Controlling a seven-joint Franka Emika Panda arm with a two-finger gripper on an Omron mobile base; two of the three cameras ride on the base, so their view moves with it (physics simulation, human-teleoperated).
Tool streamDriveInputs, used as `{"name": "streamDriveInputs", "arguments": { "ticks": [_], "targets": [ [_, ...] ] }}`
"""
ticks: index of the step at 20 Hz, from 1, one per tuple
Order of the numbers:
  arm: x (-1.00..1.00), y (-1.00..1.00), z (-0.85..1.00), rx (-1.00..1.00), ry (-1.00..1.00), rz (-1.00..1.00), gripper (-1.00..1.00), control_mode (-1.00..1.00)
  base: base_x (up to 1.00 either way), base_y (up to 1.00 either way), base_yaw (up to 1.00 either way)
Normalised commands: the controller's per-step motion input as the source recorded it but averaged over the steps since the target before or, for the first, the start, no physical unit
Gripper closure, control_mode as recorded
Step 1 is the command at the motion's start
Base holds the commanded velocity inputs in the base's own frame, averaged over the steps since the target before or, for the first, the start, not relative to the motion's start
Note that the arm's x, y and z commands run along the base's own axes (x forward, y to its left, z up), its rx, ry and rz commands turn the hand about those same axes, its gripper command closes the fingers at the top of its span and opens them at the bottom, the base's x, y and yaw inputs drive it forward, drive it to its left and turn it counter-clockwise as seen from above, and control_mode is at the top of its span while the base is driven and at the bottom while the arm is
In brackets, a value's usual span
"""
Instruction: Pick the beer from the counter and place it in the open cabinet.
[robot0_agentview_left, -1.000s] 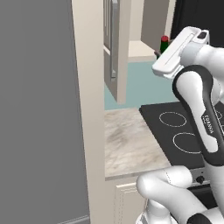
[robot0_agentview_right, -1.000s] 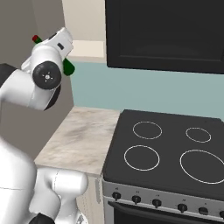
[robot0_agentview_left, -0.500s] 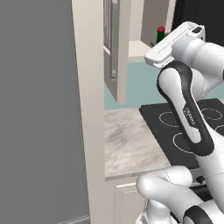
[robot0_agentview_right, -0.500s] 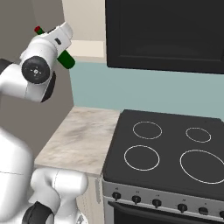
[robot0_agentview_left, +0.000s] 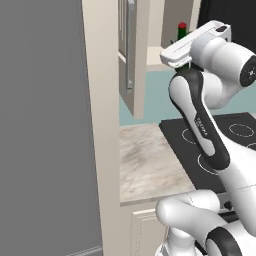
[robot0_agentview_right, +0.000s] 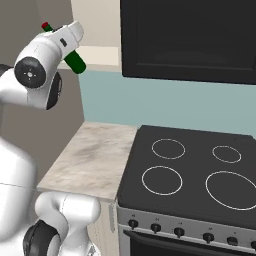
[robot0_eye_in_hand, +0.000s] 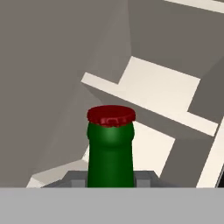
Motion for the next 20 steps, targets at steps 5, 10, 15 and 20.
{"name": "streamDriveInputs", "arguments": {
  "ticks": [5,10,15,20],
  "targets": [
    [0.13,0.00,0.00,0.08,0.00,-0.06,1.00,-1.00,0.00,0.00,0.00],
    [0.00,0.00,0.00,0.09,0.00,-0.05,1.00,-1.00,0.00,0.00,0.00],
    [0.00,0.00,0.00,0.08,0.00,-0.03,1.00,-1.00,0.00,0.00,0.00],
    [0.00,0.00,0.00,0.07,0.00,-0.03,1.00,-1.00,0.00,0.00,0.00]
  ]
}}
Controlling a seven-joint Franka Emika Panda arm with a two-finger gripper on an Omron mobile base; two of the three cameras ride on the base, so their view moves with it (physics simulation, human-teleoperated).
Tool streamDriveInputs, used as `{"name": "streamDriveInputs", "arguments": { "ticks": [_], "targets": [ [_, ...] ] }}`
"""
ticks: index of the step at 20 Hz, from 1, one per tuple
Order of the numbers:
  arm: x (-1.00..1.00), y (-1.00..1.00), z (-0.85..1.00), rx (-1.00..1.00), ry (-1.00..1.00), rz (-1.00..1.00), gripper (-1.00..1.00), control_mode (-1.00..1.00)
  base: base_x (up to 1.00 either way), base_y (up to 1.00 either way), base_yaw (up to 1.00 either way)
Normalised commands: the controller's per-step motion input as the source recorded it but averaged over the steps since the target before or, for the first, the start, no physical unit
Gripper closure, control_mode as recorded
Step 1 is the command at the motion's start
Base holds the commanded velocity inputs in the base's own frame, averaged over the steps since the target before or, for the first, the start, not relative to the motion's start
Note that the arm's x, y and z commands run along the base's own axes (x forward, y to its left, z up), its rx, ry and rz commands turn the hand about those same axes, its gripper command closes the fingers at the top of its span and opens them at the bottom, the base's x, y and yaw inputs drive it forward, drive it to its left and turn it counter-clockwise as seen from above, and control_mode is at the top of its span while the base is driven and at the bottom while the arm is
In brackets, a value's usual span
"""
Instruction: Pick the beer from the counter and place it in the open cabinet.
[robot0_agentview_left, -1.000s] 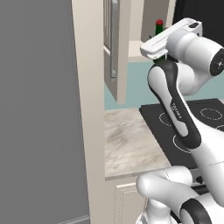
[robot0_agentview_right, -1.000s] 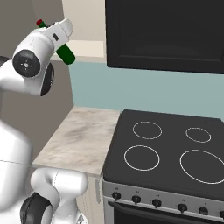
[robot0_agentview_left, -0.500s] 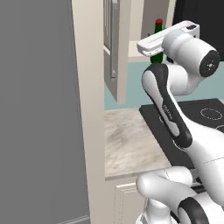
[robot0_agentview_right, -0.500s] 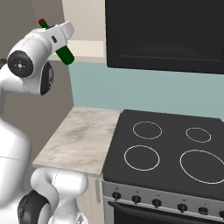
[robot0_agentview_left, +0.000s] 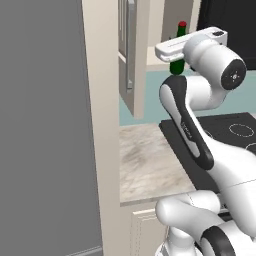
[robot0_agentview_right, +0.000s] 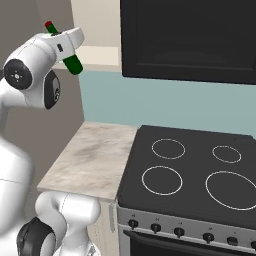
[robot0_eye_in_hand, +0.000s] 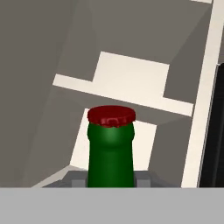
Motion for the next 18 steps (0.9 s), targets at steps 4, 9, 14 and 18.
{"name": "streamDriveInputs", "arguments": {
  "ticks": [4,9,14,18],
  "targets": [
    [0.00,0.00,0.00,0.06,0.00,-0.04,1.00,-1.00,0.00,0.00,0.00],
    [-0.01,-0.01,0.00,0.05,0.00,-0.05,1.00,-1.00,0.00,0.00,0.00],
    [-0.08,0.00,0.00,0.03,0.09,-0.04,1.00,-1.00,0.00,0.00,0.00],
    [-0.06,0.00,0.00,0.04,0.08,-0.03,1.00,-1.00,0.00,0.00,0.00]
  ]
}}
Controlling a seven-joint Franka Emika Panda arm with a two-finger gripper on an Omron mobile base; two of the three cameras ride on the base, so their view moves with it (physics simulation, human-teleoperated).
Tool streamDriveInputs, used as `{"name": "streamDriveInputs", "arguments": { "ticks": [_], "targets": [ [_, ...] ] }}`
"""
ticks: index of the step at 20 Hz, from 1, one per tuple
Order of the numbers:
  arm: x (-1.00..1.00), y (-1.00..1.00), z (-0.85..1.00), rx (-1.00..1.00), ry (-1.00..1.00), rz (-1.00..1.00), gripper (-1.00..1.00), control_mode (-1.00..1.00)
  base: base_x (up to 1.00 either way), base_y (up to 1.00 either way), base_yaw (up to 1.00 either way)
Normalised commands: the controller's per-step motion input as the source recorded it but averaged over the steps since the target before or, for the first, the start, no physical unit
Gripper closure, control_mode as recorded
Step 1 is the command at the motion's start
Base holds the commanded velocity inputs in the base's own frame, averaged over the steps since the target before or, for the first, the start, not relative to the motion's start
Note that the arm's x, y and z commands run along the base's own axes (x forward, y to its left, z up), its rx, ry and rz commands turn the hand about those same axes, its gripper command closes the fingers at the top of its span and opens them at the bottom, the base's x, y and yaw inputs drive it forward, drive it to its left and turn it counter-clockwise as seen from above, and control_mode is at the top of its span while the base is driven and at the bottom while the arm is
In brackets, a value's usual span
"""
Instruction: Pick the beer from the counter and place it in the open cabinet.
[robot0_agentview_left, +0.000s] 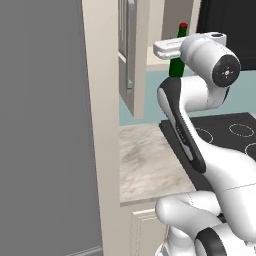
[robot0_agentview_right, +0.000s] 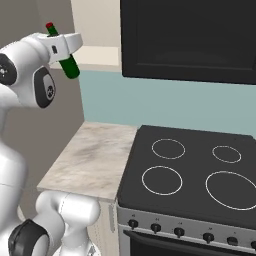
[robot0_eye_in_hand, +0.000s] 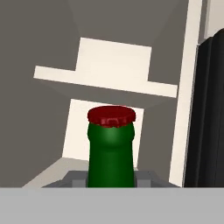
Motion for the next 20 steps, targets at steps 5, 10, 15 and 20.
{"name": "streamDriveInputs", "arguments": {
  "ticks": [5,10,15,20],
  "targets": [
    [0.00,0.00,0.01,0.05,0.03,-0.01,1.00,-1.00,0.00,0.00,0.00],
    [0.00,-0.12,0.00,0.05,0.00,0.00,1.00,-1.00,0.00,0.00,0.00],
    [0.01,-0.16,0.00,0.07,0.00,0.00,1.00,-1.00,0.00,0.00,0.00],
    [0.16,-0.08,0.02,0.09,-0.02,0.00,1.00,-1.00,0.00,0.00,0.00]
  ]
}}
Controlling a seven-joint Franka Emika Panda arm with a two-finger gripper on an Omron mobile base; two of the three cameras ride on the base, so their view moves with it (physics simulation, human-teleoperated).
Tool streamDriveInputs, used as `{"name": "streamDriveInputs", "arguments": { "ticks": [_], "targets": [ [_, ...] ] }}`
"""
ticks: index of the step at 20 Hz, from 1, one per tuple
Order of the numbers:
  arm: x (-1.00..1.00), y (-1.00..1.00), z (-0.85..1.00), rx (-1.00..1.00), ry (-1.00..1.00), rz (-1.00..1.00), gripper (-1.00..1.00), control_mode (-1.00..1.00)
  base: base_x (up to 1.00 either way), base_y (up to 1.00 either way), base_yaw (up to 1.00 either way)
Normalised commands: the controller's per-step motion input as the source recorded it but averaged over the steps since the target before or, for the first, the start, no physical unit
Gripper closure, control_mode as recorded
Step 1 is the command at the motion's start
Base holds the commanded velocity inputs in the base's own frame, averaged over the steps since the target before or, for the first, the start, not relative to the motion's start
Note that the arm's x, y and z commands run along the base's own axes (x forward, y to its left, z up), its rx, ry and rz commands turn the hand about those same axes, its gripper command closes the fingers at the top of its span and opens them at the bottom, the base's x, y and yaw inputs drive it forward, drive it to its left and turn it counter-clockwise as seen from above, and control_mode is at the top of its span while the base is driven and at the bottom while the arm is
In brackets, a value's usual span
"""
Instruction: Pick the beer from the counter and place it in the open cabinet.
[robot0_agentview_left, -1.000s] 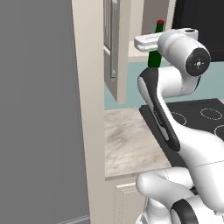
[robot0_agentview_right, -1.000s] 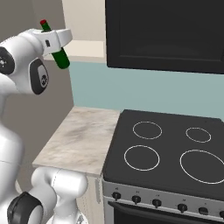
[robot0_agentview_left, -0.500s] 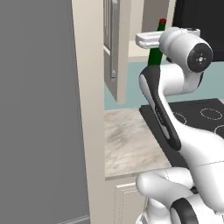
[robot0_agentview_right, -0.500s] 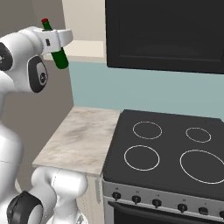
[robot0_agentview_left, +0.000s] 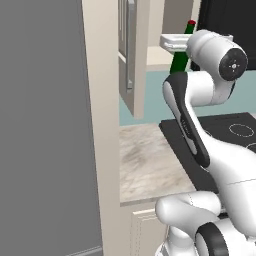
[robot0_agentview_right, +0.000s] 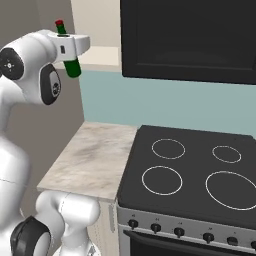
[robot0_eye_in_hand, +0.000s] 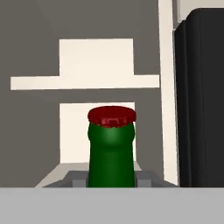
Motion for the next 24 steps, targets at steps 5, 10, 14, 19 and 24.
{"name": "streamDriveInputs", "arguments": {
  "ticks": [5,10,14,19,24],
  "targets": [
    [0.22,0.00,0.12,0.08,0.00,0.00,1.00,-1.00,0.00,0.00,0.00],
    [0.19,0.00,0.09,0.07,0.00,0.00,1.00,-1.00,0.00,0.00,0.00],
    [0.17,0.00,0.01,0.05,0.00,0.00,1.00,-1.00,0.00,0.00,0.00],
    [0.12,0.00,0.00,0.02,0.00,0.00,1.00,-1.00,0.00,0.00,0.00],
    [0.15,0.00,0.00,0.01,0.00,0.00,1.00,-1.00,0.00,0.00,0.00]
  ]
}}
